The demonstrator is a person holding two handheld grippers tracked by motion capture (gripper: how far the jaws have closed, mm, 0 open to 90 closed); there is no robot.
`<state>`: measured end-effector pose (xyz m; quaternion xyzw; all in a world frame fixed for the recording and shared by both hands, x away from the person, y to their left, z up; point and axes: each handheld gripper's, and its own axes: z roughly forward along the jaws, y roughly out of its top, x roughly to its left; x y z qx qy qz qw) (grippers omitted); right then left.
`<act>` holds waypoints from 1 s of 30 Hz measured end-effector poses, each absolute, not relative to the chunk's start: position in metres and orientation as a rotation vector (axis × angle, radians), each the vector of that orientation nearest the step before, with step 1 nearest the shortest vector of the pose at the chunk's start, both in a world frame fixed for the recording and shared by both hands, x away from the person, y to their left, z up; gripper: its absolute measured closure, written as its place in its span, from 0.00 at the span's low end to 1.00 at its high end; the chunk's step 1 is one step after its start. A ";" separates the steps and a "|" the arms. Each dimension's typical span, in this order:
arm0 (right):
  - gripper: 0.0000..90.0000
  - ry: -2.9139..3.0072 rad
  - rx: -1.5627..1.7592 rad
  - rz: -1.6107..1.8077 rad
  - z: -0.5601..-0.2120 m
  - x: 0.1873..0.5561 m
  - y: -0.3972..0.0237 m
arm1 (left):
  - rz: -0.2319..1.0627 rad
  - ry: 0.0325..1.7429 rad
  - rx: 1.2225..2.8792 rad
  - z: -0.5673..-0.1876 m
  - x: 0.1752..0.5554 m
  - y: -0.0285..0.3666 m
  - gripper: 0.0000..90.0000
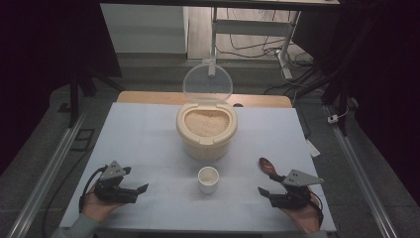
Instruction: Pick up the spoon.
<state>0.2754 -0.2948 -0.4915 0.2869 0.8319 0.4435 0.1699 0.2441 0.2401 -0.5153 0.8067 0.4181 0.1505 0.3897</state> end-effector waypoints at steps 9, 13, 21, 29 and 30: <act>0.38 2.367 0.851 1.232 -0.479 0.278 -0.294 | 0.378 1.067 2.054 -0.515 0.244 0.239 0.11; 0.39 2.388 0.890 1.180 -0.460 0.285 -0.294 | 0.371 1.062 2.058 -0.515 0.245 0.238 0.11; 0.39 2.470 0.968 1.058 -0.418 0.309 -0.294 | 0.363 1.063 2.053 -0.516 0.245 0.240 0.11; 0.39 2.507 1.060 0.857 -0.412 0.327 -0.300 | 0.361 1.061 2.058 -0.516 0.245 0.239 0.11; 0.39 2.514 1.073 0.817 -0.414 0.330 -0.305 | 0.362 1.059 2.059 -0.515 0.245 0.238 0.11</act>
